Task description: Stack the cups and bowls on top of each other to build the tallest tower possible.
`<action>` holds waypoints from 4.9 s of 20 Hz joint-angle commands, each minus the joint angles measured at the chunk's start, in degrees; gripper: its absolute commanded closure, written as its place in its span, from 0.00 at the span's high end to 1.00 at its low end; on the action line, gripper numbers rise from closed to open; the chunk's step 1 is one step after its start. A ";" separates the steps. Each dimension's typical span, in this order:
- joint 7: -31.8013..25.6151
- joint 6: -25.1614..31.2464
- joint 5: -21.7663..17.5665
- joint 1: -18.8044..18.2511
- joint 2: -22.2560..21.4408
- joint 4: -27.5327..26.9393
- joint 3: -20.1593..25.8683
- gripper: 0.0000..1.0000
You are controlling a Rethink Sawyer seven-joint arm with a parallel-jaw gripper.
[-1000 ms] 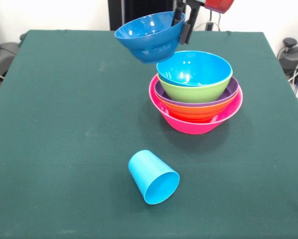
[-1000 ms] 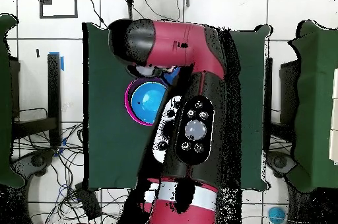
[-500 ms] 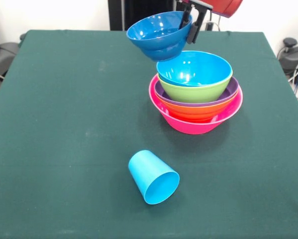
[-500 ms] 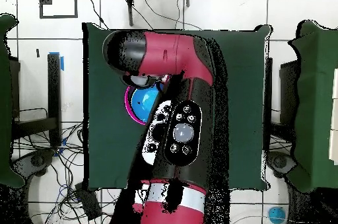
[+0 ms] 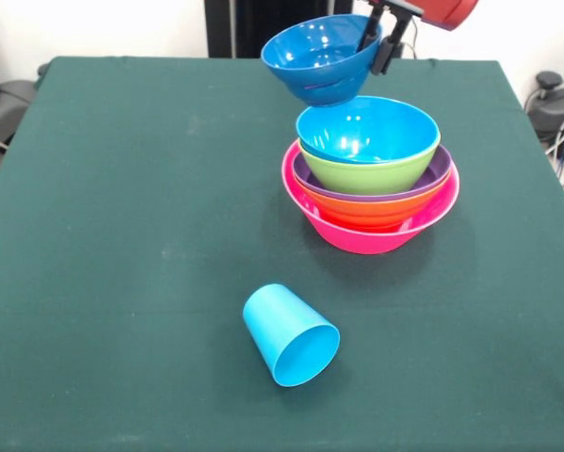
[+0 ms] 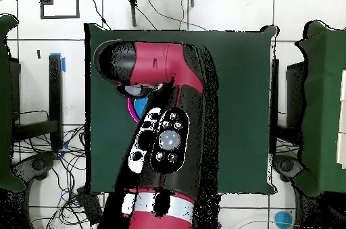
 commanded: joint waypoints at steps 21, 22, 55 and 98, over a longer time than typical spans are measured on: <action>13.48 -8.52 1.99 3.87 1.48 9.23 0.52 0.00; 13.59 -8.93 2.35 3.98 1.71 9.71 0.62 0.00; 16.02 -19.68 4.98 5.48 7.36 11.42 0.44 0.00; 15.02 -15.23 7.33 7.25 2.97 14.52 -0.66 1.00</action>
